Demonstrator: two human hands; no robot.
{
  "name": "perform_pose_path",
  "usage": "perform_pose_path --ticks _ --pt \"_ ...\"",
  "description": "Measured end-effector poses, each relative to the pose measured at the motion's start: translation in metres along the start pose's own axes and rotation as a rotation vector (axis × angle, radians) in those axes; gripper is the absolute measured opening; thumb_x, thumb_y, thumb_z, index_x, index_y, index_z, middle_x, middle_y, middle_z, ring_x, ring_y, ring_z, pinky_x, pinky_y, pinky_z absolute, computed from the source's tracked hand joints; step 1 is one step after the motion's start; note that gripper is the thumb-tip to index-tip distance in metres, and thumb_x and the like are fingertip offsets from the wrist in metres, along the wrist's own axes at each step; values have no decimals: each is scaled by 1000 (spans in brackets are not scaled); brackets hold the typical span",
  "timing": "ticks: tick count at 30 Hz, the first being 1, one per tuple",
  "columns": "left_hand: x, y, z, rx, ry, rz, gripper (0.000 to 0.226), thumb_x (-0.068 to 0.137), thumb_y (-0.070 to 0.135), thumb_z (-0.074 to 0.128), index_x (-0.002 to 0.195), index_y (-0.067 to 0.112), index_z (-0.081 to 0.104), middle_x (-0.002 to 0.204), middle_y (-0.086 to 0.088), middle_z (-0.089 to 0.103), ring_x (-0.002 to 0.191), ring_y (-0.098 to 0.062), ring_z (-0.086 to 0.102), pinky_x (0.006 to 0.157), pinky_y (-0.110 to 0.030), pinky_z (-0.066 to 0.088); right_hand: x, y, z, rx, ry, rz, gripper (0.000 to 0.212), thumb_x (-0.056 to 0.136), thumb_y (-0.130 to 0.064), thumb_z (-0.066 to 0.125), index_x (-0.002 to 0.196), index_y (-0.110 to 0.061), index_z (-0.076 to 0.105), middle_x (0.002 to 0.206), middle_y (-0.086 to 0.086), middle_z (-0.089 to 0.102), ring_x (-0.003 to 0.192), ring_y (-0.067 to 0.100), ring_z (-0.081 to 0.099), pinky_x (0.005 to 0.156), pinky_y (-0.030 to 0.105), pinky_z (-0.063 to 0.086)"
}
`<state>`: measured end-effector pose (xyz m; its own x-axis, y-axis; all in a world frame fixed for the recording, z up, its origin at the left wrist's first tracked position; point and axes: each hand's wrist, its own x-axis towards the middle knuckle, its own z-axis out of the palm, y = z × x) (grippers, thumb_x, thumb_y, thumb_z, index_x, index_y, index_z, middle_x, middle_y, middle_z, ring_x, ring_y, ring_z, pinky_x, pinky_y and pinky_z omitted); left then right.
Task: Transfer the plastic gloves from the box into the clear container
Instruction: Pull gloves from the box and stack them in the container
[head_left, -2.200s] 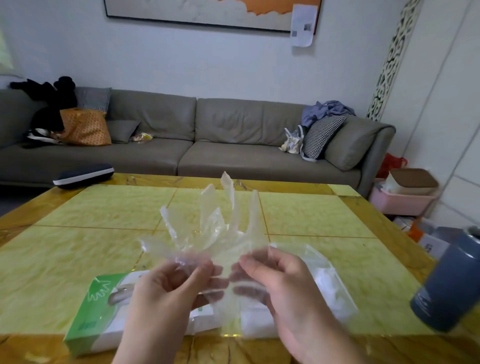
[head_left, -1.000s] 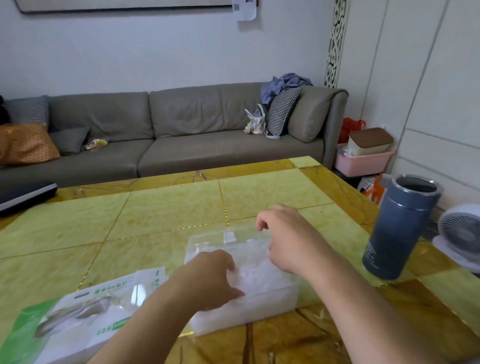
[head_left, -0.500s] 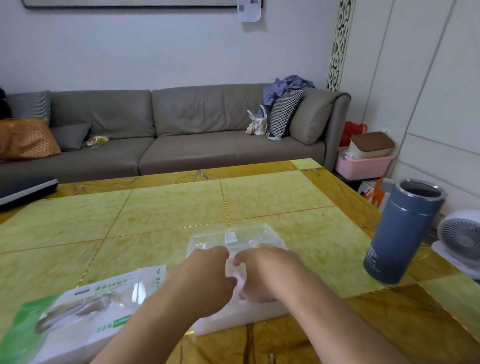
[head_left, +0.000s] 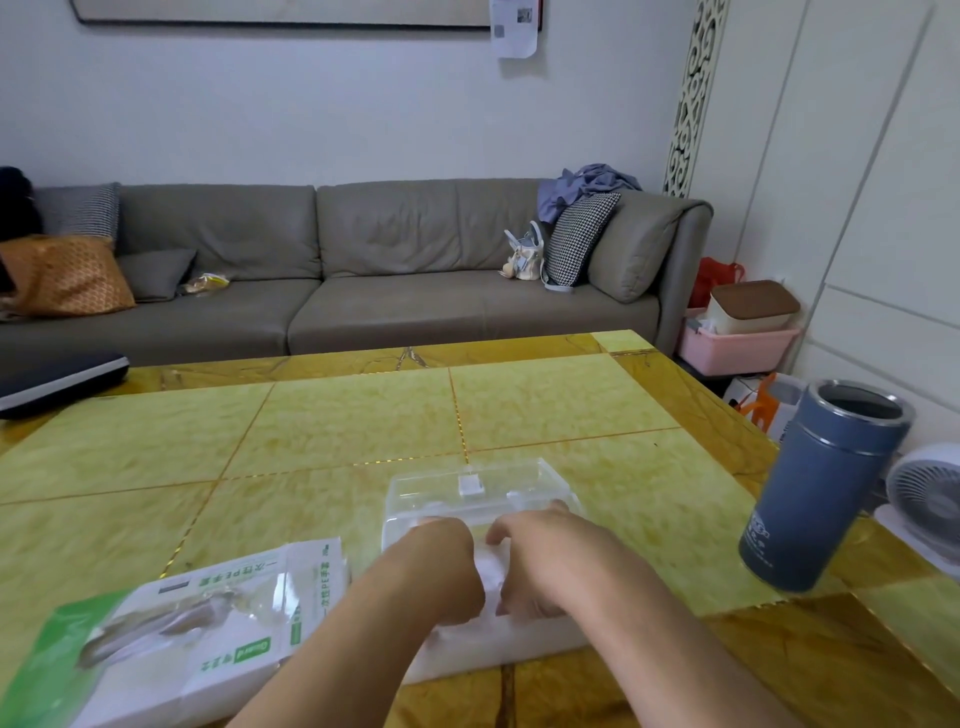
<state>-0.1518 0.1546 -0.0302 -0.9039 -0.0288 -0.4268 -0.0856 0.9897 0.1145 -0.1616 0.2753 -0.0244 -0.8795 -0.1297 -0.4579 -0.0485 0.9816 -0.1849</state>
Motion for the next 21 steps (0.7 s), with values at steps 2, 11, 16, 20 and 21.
perform_pose_path --ticks 2,11,16,20,21 --pt "0 1 0 -24 -2 -13 17 96 18 62 109 14 52 107 -2 48 60 -9 41 50 -20 31 3 -2 -1 24 -37 21 72 91 -24 74 153 -43 44 153 9 31 116 29 64 96 37 55" --pt "-10 1 2 -88 70 -52 14 98 13 55 88 16 45 84 3 39 60 -8 37 50 -18 30 7 -1 -3 24 -60 14 57 88 -23 77 141 -32 58 134 5 62 110 25 68 99 43 58" --pt "-12 1 0 -103 67 -83 19 93 9 58 85 16 43 80 2 46 68 -13 49 59 -23 39 10 -1 -2 3 -69 18 55 89 -24 76 141 -29 61 137 6 63 112 26 69 100 43 58" --pt "-8 7 -5 -42 13 -68 10 96 10 54 105 12 50 79 1 45 87 -19 53 74 -26 45 12 -2 0 27 -66 36 56 87 -21 75 140 -30 61 132 6 65 109 27 70 98 42 59" --pt "-9 8 -6 -14 0 -67 14 97 9 53 111 10 53 82 0 46 91 -20 55 80 -27 49 12 -2 1 39 -61 36 57 86 -19 74 140 -31 61 131 6 65 109 26 70 98 42 59"
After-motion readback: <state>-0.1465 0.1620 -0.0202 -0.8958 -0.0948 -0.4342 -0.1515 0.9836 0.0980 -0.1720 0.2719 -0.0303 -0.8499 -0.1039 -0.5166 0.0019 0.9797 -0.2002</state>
